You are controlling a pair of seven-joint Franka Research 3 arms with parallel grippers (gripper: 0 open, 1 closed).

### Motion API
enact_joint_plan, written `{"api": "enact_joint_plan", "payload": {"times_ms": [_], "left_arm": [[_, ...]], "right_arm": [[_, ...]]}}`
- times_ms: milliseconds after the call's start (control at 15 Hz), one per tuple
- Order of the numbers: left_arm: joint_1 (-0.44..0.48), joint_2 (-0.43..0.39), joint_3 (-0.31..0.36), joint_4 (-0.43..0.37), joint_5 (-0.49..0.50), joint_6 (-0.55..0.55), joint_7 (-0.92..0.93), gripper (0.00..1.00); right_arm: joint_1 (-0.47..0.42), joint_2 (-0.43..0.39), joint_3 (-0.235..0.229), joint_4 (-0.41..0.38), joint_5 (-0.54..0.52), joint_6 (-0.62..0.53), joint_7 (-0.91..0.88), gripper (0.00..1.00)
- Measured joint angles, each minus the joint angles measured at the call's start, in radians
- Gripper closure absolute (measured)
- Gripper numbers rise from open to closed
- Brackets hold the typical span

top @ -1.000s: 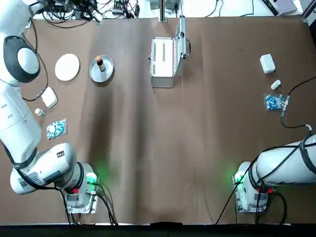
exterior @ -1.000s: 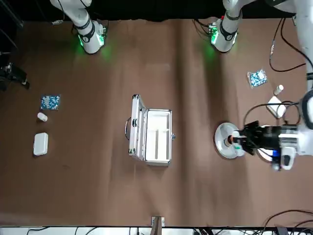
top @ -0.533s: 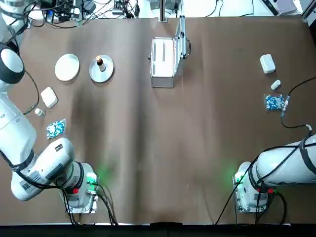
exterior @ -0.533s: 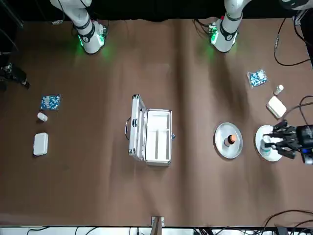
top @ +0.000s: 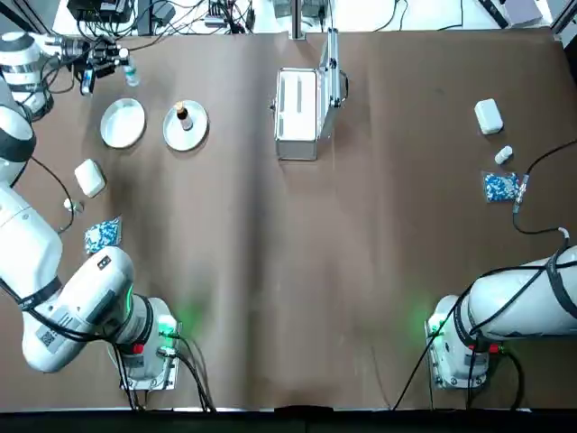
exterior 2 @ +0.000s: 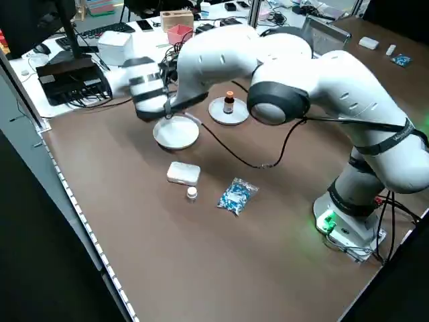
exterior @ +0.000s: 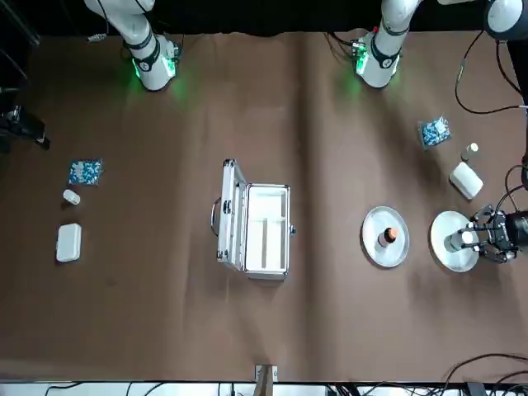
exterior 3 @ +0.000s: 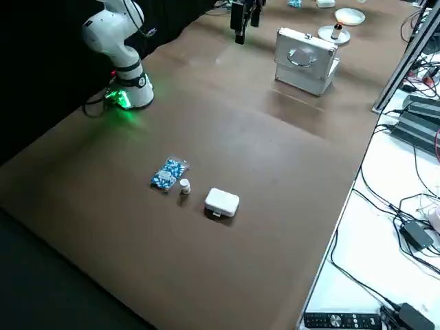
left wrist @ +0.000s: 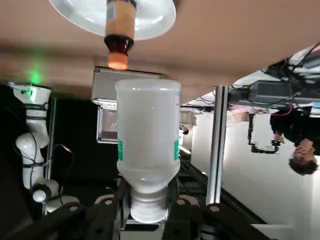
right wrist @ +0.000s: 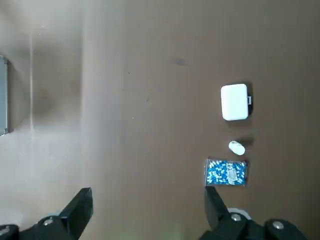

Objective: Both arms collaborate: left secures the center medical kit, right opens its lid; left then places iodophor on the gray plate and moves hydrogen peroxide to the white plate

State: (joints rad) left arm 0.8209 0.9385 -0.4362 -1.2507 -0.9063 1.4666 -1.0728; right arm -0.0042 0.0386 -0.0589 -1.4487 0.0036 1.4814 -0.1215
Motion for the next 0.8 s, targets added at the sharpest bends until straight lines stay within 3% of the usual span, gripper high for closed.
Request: {"api": "enact_joint_plan", "payload": {"times_ms": [467,800], "left_arm": [[0.086,0.082,0.014,0.000,-0.001,-0.008,-0.010,0.67],[0.089,0.118,0.086,0.000,-0.001,-0.019,0.017,0.67]], "right_arm": [[0.000,0.000,0.000,0.000,0.000,0.000,0.000,0.01],[0.000,0.000,0.000,0.000,0.000,0.000,0.000,0.01]]}}
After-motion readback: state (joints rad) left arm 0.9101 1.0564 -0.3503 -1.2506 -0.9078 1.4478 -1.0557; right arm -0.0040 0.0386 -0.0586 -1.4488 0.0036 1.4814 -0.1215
